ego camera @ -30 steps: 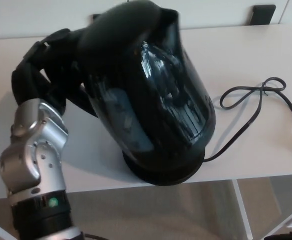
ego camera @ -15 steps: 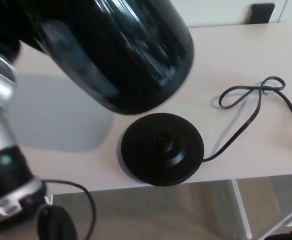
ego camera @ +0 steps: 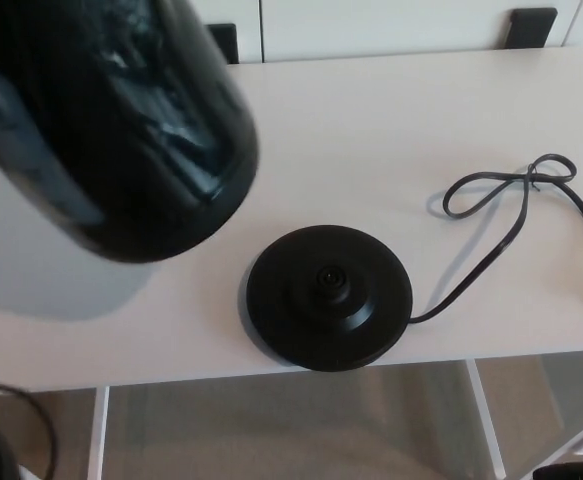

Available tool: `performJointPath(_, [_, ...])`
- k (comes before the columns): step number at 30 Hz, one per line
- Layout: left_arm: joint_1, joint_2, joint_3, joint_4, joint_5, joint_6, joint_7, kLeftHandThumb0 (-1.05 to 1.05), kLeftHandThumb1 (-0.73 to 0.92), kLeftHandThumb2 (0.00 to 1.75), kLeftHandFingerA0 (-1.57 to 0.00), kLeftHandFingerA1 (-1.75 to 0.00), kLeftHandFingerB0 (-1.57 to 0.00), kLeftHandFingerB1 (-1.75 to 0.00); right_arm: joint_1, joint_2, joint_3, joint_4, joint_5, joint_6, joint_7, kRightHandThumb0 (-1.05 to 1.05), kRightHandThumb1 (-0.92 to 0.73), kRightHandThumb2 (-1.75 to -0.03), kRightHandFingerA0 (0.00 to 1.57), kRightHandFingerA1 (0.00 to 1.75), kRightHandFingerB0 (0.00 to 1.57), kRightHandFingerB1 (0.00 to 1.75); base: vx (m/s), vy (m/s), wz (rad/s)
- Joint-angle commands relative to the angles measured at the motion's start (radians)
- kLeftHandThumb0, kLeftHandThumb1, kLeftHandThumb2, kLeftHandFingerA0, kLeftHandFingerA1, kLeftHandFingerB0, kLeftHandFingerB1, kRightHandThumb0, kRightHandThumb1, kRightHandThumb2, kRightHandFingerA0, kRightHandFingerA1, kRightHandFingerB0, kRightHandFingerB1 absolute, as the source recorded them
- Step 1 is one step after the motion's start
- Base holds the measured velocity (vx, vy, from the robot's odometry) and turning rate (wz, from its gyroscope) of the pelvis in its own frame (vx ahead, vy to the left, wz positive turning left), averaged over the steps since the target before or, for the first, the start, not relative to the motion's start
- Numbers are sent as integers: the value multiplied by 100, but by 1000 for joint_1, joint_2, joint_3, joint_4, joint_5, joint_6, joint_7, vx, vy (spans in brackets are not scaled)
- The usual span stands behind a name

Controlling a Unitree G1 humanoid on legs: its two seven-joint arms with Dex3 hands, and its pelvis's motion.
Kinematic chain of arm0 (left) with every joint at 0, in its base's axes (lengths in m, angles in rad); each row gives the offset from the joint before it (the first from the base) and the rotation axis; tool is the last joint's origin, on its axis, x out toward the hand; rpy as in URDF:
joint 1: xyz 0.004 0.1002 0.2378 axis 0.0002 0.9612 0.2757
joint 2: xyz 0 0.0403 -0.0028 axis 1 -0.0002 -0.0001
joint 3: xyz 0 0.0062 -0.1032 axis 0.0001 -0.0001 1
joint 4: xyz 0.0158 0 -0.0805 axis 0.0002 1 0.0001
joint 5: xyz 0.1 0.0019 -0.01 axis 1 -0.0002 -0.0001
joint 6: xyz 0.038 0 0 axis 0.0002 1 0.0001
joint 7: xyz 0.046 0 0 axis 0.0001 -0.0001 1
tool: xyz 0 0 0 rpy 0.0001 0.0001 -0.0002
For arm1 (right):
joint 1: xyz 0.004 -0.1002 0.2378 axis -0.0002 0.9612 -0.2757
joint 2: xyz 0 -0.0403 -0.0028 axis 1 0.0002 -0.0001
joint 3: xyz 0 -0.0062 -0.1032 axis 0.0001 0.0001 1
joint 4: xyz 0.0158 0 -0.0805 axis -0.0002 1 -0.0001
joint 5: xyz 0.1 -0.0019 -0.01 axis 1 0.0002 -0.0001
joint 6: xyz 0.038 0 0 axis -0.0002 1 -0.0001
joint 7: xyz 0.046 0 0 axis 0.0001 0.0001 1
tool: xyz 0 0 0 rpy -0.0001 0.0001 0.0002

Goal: The robot walk towards a table in front and uses its left hand to pick up the pot from the base and places it on the table

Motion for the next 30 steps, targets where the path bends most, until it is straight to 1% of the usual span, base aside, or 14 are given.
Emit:
performJointPath(1, [35, 67, -4, 66, 22, -173, -92, -8, 82, 62, -82, -170, -61, -98, 0, -15, -3, -4, 0, 6, 5, -65, -38, -66, 83, 80, 61, 74, 0, 0, 0])
performJointPath(3, [44, 81, 0, 102, 23, -208, -110, -9, 83, 58, -79, -174, -61, -101, -3, -19, -1, 1, -3, 4, 6, -66, -40, -65, 81, 79, 61, 73, 0, 0, 0])
performJointPath(4, [48, 85, -3, 120, 31, -233, -115, -12, 80, 65, -82, -167, -68, -99, -4, -19, -2, 0, -2, 7, 6, -65, -39, -66, 81, 78, 61, 72, 0, 0, 0])
performJointPath(6, [56, 97, -15, 151, 53, -275, -129, -13, 82, 67, -82, -166, -73, -93, -4, -19, -1, -6, -4, 13, 0, -66, -39, -65, 81, 77, 61, 70, 0, 0, 0])
performJointPath(9, [65, 107, -42, 189, 97, -332, -126, -14, 79, 69, -88, -164, -72, -90, -11, -15, 0, -2, -5, 20, -7, -66, -39, -64, 83, 76, 62, 70, 0, 0, 0])
performJointPath(12, [70, 110, -59, 209, 114, -364, -123, -14, 80, 67, -87, -161, -76, -92, -11, -15, 0, 0, -6, 20, -11, -65, -39, -64, 84, 76, 63, 70, 0, 0, 0])
performJointPath(13, [81, 113, -75, 219, 132, -389, -129, -15, 80, 65, -93, -156, -74, -92, -10, -16, 2, -1, -8, 19, -10, -66, -39, -63, 84, 77, 63, 70, 0, 0, 0])
performJointPath(16, [100, 121, -111, 248, 170, -444, -139, -19, 82, 64, -95, -148, -74, -88, -10, -17, 4, -4, -10, 15, -11, -65, -39, -64, 82, 78, 62, 71, 0, 0, 0])
performJointPath(21, [111, 115, -163, 303, 222, -533, -129, -19, 82, 64, -92, -150, -75, -87, -18, -17, 6, -4, -13, 19, -15, -66, -41, -62, 83, 75, 61, 68, 0, 0, 0])
performJointPath(25, [118, 106, -205, 298, 255, -541, -101, -20, 84, 64, -93, -153, -75, -86, -20, -13, 7, 5, -13, 11, -18, -66, -41, -61, 85, 76, 62, 68, 0, 0, 0])
performJointPath(26, [120, 94, -216, 299, 261, -543, -88, -21, 83, 64, -96, -150, -77, -85, -21, -13, 11, 6, -18, 11, -21, -66, -29, -87, 82, 80, 58, 72, 0, 0, 0])
performJointPath(27, [121, 89, -221, 300, 264, -545, -82, -21, 83, 64, -96, -150, -77, -85, -21, -13, 12, 6, -20, 11, -22, -66, -29, -87, 82, 80, 58, 72, 0, 0, 0])
performJointPath(28, [123, 86, -227, 301, 266, -547, -78, -21, 83, 64, -96, -147, -78, -86, -19, -12, 12, 2, -17, 11, -18, -64, -40, -63, 83, 77, 61, 69, 0, 0, 0])
performJointPath(30, [123, 73, -235, 310, 264, -564, -79, -21, 82, 69, -94, -149, -77, -88, -18, -12, 15, -6, -18, 11, -15, -61, -40, -64, 80, 76, 61, 69, 0, 0, 0])
